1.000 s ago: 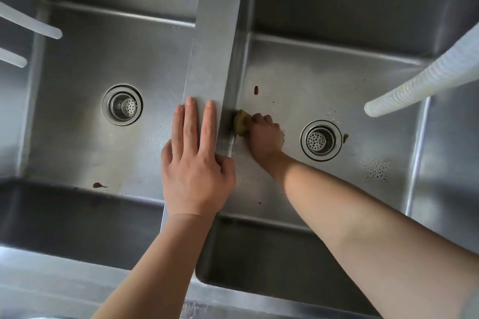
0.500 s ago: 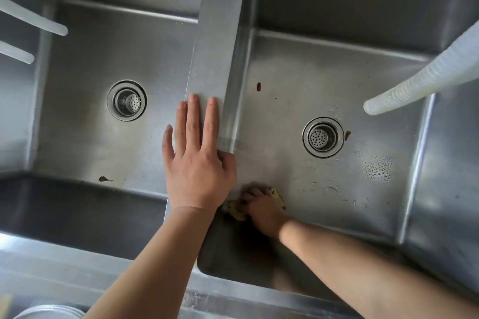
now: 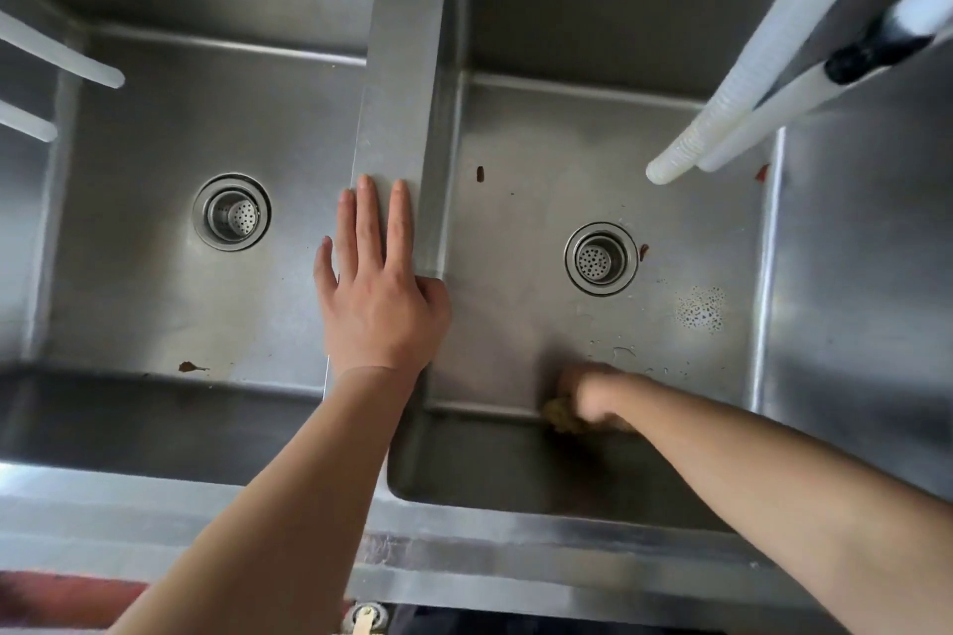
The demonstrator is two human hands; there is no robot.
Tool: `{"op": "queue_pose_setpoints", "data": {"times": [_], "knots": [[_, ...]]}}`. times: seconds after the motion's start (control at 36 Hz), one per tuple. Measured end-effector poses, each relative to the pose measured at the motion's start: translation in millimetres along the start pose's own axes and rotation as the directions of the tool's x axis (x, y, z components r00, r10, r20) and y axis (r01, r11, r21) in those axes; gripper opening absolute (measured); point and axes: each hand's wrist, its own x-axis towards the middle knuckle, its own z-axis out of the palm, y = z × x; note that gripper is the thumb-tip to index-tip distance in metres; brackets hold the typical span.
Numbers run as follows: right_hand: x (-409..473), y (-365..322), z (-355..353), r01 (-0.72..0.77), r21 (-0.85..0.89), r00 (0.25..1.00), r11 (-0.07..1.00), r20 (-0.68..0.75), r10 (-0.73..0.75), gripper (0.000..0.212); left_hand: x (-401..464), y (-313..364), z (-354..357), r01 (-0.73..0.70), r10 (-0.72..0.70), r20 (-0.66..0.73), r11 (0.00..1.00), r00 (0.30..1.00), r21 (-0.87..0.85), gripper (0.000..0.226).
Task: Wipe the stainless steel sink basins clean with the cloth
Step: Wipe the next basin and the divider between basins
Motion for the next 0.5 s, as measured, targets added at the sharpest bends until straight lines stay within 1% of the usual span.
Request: {"op": "queue_pose_setpoints", "data": {"times": [0.06,0.11,0.14,0.17,0.22,0.28,0.33,0.39,0.44,0.5], "knots": [[-15.8,19.5,-9.2,-0.116,0.123,0.992,0.986,-0.036,0.121,0.037,-1.1,-1.3,0.8,-0.007,0.007,0.007,1.000,1.000,-0.009,0.091],[-32.8,39.6,-19.3,-0.136,0.331,0.983,0.934,-0.068,0.168,0.035,-1.9,-3.0,2.4,-0.014,0.014,0.009,1.000,1.000,-0.015,0.092],[-42.8,48.8,-23.5,-0.127,0.458,0.980,0.880,-0.080,0.183,0.031,-2.2,-4.2,3.1,-0.017,0.018,0.007,1.000,1.000,-0.017,0.092],[-53.5,57.0,-26.3,-0.112,0.588,0.974,0.801,-0.096,0.207,0.027,-1.9,-4.9,3.6,-0.021,0.021,0.002,1.000,1.000,-0.019,0.093],[-77.3,69.5,-30.5,-0.044,0.805,0.958,0.591,-0.133,0.253,0.020,-1.3,-4.6,3.2,-0.025,0.025,-0.002,0.999,1.000,-0.023,0.093],[-100.0,77.6,-31.6,0.068,0.932,0.951,0.357,-0.168,0.259,0.017,-2.3,-3.4,0.5,-0.023,0.023,0.013,0.999,1.000,-0.026,0.093],[-120.5,83.7,-29.9,0.169,0.980,0.959,0.102,-0.187,0.214,0.022,-3.8,-2.4,-3.2,-0.031,0.031,0.040,0.999,0.999,-0.011,0.094],[-139.8,88.2,-27.7,0.227,0.968,0.965,-0.109,-0.209,0.155,0.025,-4.8,0.2,-6.7,-0.044,0.042,0.077,0.999,0.996,0.020,0.095],[-156.4,90.5,-24.4,0.246,0.935,0.969,-0.254,-0.228,0.098,0.020,-9.7,10.1,-12.3,-0.035,0.035,0.115,0.999,0.993,-0.001,0.090],[-168.6,90.6,-22.6,0.272,0.895,0.960,-0.354,-0.279,0.033,0.021,-23.2,31.8,-20.9,-0.069,0.078,0.126,0.995,0.989,-0.068,0.075]]}}
